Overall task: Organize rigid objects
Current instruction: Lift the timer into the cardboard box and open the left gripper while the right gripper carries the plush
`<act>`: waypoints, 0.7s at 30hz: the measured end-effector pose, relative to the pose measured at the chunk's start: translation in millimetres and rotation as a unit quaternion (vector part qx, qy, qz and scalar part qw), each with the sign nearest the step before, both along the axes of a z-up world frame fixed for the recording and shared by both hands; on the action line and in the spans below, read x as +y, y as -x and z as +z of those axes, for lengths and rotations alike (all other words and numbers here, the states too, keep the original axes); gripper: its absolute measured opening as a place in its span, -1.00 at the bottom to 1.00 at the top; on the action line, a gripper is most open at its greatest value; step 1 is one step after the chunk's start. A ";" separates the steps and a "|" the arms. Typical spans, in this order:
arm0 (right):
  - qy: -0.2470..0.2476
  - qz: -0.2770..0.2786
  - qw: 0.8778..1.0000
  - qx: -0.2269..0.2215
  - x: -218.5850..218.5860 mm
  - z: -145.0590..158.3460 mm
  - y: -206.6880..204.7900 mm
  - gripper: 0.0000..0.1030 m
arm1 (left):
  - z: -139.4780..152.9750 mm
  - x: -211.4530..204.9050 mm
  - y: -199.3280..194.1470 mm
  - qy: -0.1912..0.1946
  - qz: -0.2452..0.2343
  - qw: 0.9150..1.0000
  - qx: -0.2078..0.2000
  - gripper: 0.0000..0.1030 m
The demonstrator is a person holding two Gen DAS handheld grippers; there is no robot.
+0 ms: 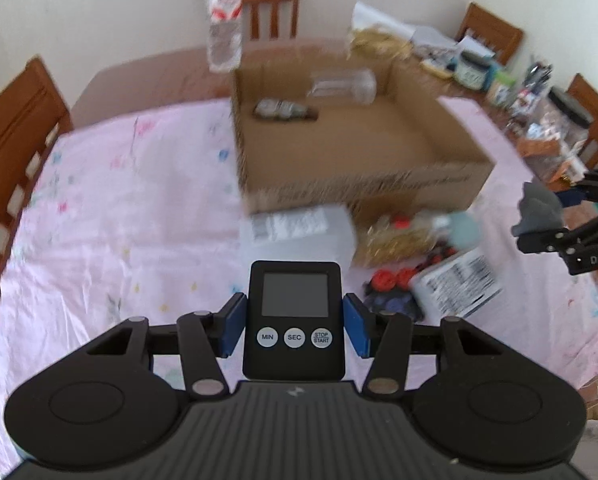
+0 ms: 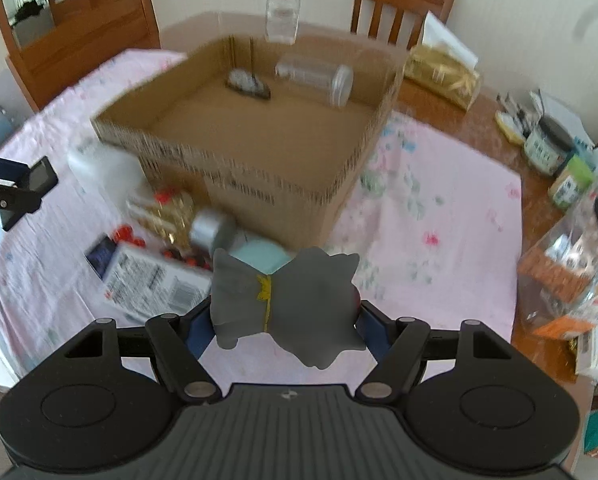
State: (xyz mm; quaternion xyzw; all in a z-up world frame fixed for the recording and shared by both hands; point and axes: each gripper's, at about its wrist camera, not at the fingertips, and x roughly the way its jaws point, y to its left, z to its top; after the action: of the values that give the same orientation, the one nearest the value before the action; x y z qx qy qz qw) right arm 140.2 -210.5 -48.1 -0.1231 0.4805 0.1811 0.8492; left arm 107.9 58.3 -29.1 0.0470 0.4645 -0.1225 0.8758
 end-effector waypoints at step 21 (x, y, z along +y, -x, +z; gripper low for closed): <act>-0.027 0.047 0.995 -0.085 26.8 54.2 -55.8 0.50 | 16.2 -43.2 -129.0 -0.005 -0.027 0.997 -0.069 0.00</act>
State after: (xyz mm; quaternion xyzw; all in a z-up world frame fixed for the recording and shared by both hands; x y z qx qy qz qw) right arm 196.1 -183.7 6.1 -0.1378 0.3949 0.2228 0.8806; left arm 236.9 15.1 -12.9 0.0722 0.4020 -0.1400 0.9020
